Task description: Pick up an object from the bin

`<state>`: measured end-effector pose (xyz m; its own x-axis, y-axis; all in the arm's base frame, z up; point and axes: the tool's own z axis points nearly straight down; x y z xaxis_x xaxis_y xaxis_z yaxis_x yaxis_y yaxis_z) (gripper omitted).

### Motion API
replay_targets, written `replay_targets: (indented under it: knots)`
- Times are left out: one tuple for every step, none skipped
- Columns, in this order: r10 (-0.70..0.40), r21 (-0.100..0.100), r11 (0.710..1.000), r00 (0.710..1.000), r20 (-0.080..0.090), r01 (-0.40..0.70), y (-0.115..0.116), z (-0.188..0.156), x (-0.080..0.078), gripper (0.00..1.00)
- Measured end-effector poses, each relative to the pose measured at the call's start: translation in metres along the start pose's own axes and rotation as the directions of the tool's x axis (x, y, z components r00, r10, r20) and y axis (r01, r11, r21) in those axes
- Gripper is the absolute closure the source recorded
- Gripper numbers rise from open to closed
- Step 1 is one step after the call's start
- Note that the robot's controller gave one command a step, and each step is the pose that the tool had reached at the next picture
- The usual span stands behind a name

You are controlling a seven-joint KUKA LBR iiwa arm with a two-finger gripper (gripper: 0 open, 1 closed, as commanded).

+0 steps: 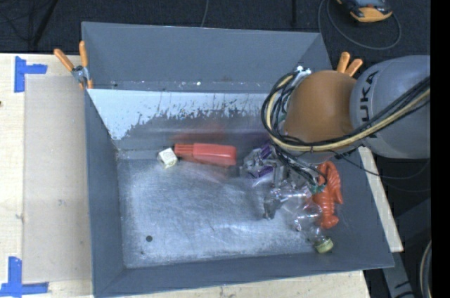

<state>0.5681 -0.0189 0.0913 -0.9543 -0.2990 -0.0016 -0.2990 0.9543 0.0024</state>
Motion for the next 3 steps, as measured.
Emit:
replay_targets:
  knots:
    - [-0.149,0.003,0.989,0.989,-0.001,0.149,0.001,0.012,-0.015,0.0]
    - [-0.216,0.002,0.976,0.976,-0.002,0.216,0.004,0.017,-0.042,0.0]
    - [-0.252,-0.001,0.968,0.968,-0.002,0.252,-0.018,-0.009,-0.035,0.0]
